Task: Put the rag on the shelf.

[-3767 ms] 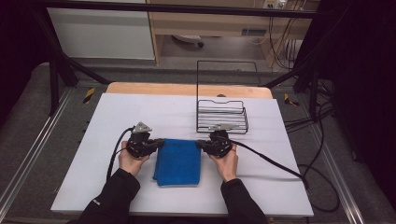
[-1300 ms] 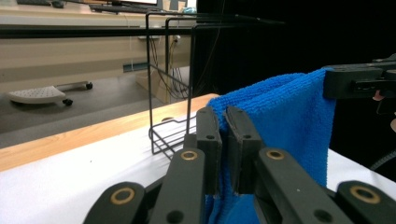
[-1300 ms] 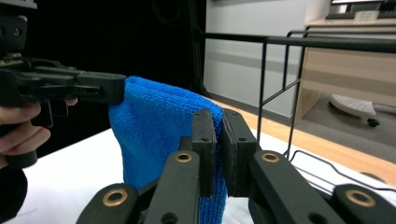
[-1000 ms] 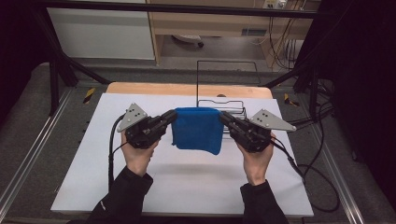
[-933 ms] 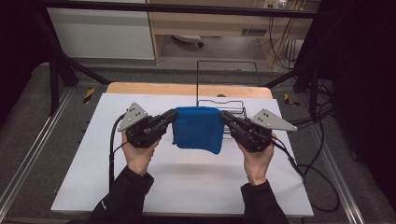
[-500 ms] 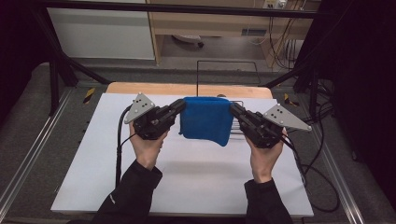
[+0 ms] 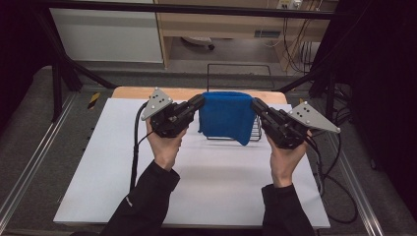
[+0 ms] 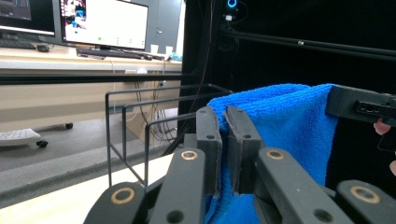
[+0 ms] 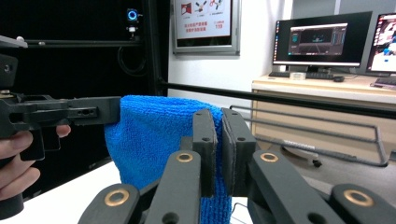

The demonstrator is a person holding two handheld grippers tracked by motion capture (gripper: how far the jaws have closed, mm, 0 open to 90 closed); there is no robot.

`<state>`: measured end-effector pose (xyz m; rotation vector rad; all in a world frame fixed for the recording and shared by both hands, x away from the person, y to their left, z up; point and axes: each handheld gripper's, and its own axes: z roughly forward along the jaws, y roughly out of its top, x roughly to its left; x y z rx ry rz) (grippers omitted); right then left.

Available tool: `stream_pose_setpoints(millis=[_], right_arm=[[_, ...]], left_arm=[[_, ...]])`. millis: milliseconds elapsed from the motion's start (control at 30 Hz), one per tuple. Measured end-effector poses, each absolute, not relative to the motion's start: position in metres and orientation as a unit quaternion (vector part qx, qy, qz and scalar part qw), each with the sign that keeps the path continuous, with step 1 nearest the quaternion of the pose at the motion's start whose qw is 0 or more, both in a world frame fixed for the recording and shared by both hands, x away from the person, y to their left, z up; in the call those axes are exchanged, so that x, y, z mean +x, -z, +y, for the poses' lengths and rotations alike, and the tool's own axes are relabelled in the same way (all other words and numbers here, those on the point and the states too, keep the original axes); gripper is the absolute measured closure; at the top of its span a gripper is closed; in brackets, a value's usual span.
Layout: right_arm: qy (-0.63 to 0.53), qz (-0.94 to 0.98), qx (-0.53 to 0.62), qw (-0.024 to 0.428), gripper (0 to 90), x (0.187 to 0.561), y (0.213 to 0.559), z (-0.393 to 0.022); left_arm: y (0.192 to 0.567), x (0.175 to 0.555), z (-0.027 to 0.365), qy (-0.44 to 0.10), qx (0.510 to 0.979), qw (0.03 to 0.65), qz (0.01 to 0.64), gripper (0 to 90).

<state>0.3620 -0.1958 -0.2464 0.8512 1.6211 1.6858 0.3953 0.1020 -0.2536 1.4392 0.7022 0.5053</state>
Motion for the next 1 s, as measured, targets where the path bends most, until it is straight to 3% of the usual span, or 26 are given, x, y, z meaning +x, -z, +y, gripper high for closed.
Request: stream_pose_setpoints(millis=[1000], right_arm=[[-0.638,0.591,0.326,0.372,85.8,0.382,0.194,-0.215]], left_arm=[[0.201,0.425,0.072,-0.243,0.622,0.683,0.295,83.9]])
